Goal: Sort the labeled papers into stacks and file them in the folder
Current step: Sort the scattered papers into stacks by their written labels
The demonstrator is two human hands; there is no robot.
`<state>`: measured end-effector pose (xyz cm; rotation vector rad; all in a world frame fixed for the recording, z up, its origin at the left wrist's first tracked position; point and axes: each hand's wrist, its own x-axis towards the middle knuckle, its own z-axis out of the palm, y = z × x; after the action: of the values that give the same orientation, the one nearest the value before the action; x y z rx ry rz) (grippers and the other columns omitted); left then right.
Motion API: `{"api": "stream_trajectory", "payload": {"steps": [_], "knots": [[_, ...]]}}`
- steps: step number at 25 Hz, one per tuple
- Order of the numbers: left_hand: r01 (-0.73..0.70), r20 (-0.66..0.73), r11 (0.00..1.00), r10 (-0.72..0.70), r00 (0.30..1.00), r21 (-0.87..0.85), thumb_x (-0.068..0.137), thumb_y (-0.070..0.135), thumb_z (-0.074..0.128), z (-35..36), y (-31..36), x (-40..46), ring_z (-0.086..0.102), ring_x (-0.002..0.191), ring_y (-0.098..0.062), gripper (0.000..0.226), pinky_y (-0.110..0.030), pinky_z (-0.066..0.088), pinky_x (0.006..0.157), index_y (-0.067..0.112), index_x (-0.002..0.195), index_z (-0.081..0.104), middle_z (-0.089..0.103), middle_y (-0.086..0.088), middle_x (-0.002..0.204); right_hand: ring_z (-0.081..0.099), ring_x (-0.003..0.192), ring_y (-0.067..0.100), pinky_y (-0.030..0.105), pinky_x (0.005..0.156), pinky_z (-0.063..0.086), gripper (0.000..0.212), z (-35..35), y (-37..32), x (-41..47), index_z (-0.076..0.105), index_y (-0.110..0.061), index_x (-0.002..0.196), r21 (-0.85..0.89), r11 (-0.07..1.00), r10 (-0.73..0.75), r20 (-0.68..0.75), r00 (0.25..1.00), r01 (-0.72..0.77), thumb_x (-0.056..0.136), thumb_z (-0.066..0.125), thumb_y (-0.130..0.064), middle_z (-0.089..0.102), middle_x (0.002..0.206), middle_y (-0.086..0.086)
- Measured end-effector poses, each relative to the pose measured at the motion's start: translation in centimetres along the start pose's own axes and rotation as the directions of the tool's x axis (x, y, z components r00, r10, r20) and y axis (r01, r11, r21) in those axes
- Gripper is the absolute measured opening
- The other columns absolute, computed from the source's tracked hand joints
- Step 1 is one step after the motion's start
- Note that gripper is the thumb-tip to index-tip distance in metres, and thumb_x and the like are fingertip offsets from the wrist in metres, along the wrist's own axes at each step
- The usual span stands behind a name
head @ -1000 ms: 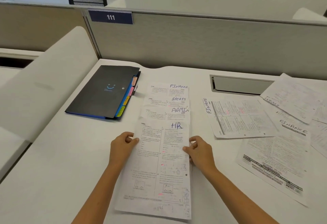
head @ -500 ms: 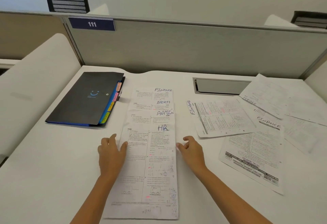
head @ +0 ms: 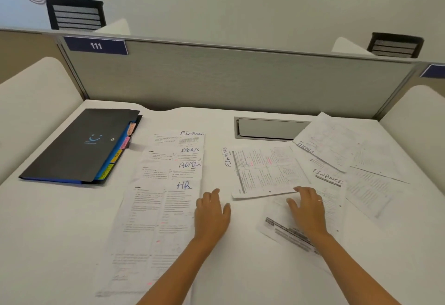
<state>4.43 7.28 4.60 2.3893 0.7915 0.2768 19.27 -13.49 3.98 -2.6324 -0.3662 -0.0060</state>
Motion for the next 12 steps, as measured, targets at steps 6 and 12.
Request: {"api": "stream_trajectory", "payload": {"steps": [6, 12], "knots": [[0.37, 0.113, 0.914, -0.355, 0.928, -0.165, 0.09, 0.032, 0.058, 3.1, 6.9, 4.6, 0.047, 0.112, -0.037, 0.054, -0.038, 0.044, 0.087, 0.001, 0.128, 0.036, 0.039, -0.018, 0.128, 0.045, 0.127, 0.031, 0.047, 0.098, 0.042, 0.061, -1.5, 7.0, 0.5, 0.054, -0.012, 0.129, -0.18, 0.976, -0.112, 0.072, 0.991, 0.123, 0.09, 0.036, -0.056, 0.047, 0.139, 0.012], [0.522, 0.126, 0.781, -0.513, 0.849, -0.343, 0.079, 0.022, 0.073, 5.6, 8.4, 6.7, 0.055, 0.107, -0.036, 0.068, -0.041, 0.05, 0.087, 0.0, 0.129, 0.033, 0.043, -0.019, 0.128, 0.049, 0.126, 0.03, 0.045, 0.097, 0.045, 0.054, -0.8, 8.3, 0.1, 0.06, -0.01, 0.124, -0.13, 0.98, -0.146, 0.026, 0.989, 0.148, 0.093, 0.03, -0.043, 0.053, 0.134, 0.013]]}}
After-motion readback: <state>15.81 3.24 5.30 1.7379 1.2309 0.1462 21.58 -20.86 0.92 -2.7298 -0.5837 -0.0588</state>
